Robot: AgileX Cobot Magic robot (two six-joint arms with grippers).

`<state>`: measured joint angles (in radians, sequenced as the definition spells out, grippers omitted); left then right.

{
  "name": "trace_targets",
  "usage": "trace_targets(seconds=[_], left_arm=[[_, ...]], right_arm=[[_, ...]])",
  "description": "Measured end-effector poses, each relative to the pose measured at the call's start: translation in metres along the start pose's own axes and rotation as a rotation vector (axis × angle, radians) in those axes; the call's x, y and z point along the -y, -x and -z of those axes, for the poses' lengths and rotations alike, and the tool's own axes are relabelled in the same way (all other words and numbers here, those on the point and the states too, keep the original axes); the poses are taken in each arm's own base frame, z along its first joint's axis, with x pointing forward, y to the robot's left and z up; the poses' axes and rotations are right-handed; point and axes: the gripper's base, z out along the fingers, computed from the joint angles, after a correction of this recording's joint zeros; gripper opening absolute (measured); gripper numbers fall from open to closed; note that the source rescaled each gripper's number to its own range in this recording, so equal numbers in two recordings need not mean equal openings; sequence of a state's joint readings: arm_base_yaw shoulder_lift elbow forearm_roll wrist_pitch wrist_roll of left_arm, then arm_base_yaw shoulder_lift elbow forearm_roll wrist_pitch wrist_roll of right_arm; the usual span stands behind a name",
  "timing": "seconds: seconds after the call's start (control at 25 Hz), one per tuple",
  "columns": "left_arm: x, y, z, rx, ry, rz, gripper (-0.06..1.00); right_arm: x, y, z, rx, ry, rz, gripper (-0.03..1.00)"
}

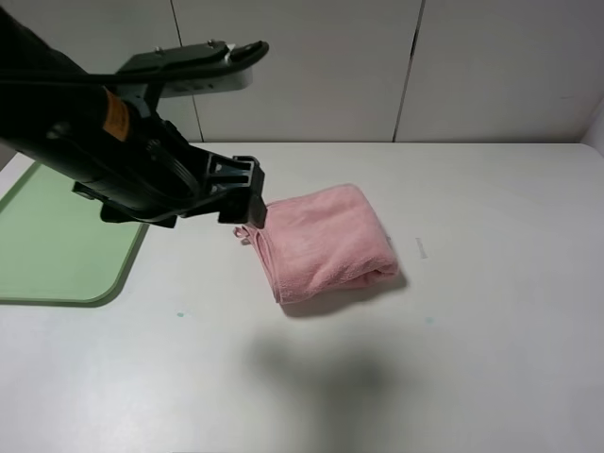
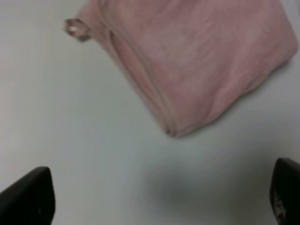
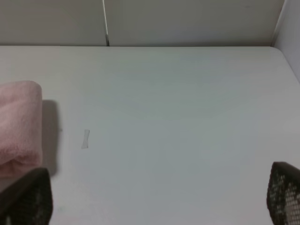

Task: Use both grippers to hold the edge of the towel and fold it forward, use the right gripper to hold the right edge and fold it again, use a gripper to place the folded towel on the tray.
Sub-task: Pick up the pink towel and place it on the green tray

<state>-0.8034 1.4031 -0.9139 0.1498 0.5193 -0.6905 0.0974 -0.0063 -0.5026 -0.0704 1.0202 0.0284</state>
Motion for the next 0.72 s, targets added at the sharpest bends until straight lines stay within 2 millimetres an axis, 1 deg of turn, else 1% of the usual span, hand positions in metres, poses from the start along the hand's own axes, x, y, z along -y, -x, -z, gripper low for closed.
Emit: trace_targets(seconds=[0.24, 0.48, 0.72], left_arm=[[0.005, 0.001, -0.041, -0.025, -0.018, 0.112, 0.9], [0.005, 0.002, -0.069, -0.019, -0.029, 0.155, 0.9], [-0.002, -0.002, -0.094, -0.051, -0.001, 0.167, 0.9]], right_arm=[[0.0, 0.0, 0.0, 0.0, 0.0, 0.001, 1.0], [0.0, 0.0, 0.0, 0.0, 0.0, 0.001, 1.0], [0.0, 0.0, 0.0, 0.0, 0.0, 0.001, 1.0]])
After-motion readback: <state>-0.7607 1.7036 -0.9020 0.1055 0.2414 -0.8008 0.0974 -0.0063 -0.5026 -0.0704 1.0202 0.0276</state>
